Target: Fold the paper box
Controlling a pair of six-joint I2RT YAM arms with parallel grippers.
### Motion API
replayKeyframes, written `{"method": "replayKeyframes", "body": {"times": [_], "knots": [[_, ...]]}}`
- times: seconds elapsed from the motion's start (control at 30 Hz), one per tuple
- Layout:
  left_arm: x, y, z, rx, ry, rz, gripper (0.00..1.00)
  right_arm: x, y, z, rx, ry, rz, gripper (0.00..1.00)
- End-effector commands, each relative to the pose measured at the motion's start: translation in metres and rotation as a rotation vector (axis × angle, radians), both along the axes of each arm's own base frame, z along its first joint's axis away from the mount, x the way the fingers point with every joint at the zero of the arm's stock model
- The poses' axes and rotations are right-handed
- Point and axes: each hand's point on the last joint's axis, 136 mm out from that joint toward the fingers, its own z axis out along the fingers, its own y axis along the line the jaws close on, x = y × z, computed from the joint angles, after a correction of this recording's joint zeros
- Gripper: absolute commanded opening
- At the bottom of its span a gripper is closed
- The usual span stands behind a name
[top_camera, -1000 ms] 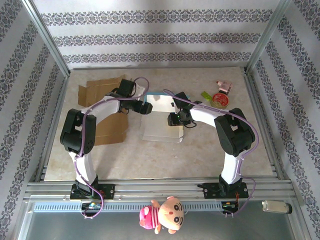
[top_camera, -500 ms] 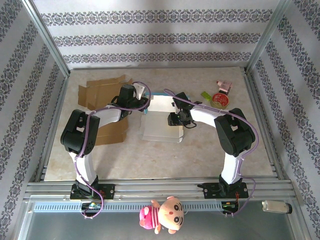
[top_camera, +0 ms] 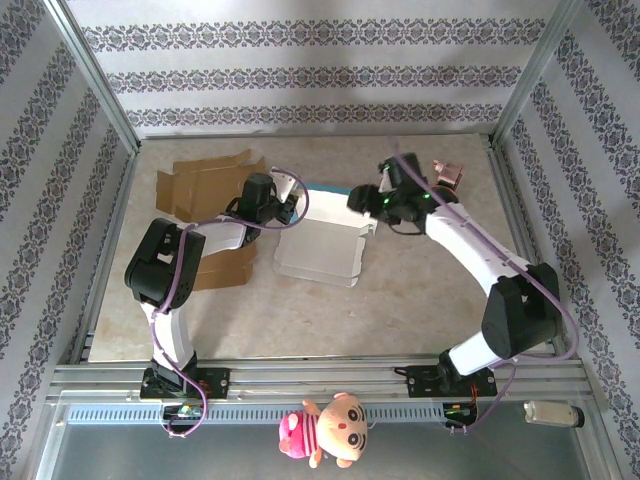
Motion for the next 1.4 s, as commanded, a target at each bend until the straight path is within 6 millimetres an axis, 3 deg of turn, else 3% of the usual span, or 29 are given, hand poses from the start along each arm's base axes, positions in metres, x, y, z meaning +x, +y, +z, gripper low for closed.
{"method": "replayKeyframes", "body": {"times": [0.0, 0.13, 0.27, 0.53, 0.77, 0.87, 1.13, 1.37], "knots": [[-0.001, -0.011, 0.031, 0.076, -0.192, -0.058, 0.07, 0.000, 0.007, 0.004, 0.140, 0.173, -0.049, 0.63], [0.000, -0.015, 0.032, 0.085, -0.217, -0.068, 0.06, 0.014, 0.012, 0.007, 0.085, 0.192, -0.073, 0.65], [0.001, -0.016, 0.033, 0.085, -0.240, -0.068, 0.06, 0.027, -0.006, 0.000, -0.017, 0.173, -0.161, 0.65], [-0.001, -0.019, 0.031, 0.087, -0.227, -0.086, 0.07, 0.026, -0.023, -0.025, -0.101, 0.197, -0.229, 0.66], [0.000, -0.023, 0.026, 0.091, -0.189, -0.104, 0.07, 0.035, -0.017, -0.042, -0.070, 0.225, -0.260, 0.67], [-0.001, -0.024, 0.023, 0.089, -0.168, -0.111, 0.07, 0.040, -0.006, -0.046, -0.010, 0.238, -0.268, 0.70], [-0.002, -0.027, 0.017, 0.085, -0.129, -0.121, 0.07, 0.053, 0.010, -0.046, 0.117, 0.252, -0.297, 0.77], [-0.001, -0.027, 0.020, 0.090, -0.136, -0.119, 0.07, 0.033, -0.039, -0.030, -0.064, 0.162, -0.393, 0.78]]}}
